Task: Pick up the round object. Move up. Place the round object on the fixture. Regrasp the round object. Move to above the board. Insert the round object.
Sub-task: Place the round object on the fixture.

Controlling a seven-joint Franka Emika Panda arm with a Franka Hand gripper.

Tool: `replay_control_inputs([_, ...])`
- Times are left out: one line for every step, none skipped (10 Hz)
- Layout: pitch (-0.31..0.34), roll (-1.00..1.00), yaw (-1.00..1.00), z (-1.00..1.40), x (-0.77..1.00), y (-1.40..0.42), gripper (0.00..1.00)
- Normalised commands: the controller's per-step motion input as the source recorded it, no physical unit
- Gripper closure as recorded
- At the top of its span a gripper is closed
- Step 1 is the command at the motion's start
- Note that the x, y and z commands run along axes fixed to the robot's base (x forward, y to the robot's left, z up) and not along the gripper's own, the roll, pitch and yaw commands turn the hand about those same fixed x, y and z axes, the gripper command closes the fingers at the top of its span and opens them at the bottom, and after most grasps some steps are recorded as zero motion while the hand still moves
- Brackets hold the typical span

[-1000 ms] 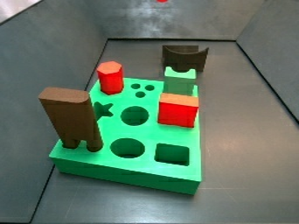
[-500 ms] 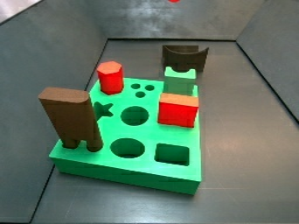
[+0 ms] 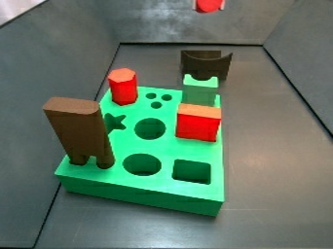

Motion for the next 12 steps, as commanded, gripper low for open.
replay_control_inputs([0.083, -1.0, 0.03, -0.01, 0.13, 0.0, 1.0])
replay_control_inputs([0.092, -1.0, 0.02, 0.0, 0.05, 0.02, 1.0])
replay_control_inputs([0.094, -1.0, 0.01, 0.0, 0.03, 0.02, 1.0])
replay_control_inputs([0.103, -1.0, 0.0, -0.01, 0.05, 0.02, 1.0])
replay_control_inputs([0.13, -1.0, -0.02, -0.01, 0.07, 0.03, 1.0])
replay_control_inputs([0.156, -1.0, -0.04, -0.01, 0.08, 0.04, 1.0])
replay_control_inputs([0.18, -1.0, -0.08, -0.01, 0.08, 0.04, 1.0])
replay_control_inputs([0.186, -0.98, -0.11, -0.01, 0.07, 0.04, 1.0])
replay_control_inputs([0.148, -0.72, -0.14, -0.01, 0.07, 0.04, 1.0])
replay_control_inputs([0.12, -0.53, -0.16, -0.01, 0.07, 0.04, 1.0])
replay_control_inputs([0.091, -0.33, -0.17, -0.01, 0.07, 0.04, 1.0])
replay_control_inputs([0.013, -0.26, -0.12, -1.0, 0.09, 0.02, 1.0])
